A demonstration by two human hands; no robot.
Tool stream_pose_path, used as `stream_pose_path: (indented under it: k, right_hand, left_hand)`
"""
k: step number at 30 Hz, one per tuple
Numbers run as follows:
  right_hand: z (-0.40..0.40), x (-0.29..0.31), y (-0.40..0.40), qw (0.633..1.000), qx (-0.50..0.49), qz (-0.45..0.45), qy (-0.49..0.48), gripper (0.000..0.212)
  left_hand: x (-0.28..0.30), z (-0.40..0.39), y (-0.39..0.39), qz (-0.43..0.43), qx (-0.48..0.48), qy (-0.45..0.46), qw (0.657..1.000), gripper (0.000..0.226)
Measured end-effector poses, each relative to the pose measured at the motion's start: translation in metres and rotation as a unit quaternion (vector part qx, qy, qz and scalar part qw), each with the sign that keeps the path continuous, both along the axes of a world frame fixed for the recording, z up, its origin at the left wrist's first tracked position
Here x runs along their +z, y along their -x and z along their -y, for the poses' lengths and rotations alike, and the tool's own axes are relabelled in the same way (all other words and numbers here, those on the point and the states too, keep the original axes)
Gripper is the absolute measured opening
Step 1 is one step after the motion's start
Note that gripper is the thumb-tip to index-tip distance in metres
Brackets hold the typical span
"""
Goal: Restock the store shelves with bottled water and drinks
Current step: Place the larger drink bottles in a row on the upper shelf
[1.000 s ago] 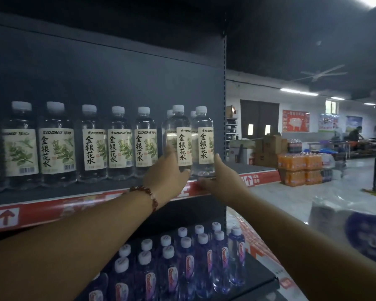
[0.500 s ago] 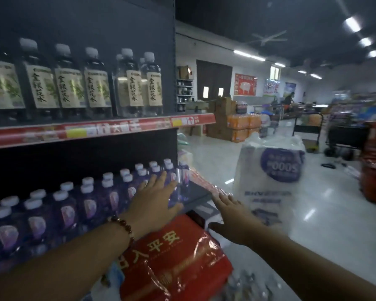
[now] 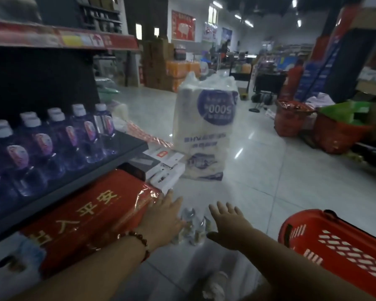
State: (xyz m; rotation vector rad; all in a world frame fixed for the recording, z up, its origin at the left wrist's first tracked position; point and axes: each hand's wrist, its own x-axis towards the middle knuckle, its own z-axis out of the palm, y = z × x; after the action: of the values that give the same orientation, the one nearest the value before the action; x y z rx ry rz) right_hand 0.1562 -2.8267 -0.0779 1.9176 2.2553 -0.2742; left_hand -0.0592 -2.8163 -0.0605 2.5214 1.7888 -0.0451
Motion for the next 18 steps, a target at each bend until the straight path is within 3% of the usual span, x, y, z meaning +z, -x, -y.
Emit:
stream_pose_path:
  k: [18]
  right_hand:
    - [-0.202, -0.177, -0.047, 0.991, -0.031, 0.060, 0.111, 0.084]
  left_hand:
    - [-0.213, -0.190, -0.080, -0.085, -0.121, 0.046, 0.988, 0.066]
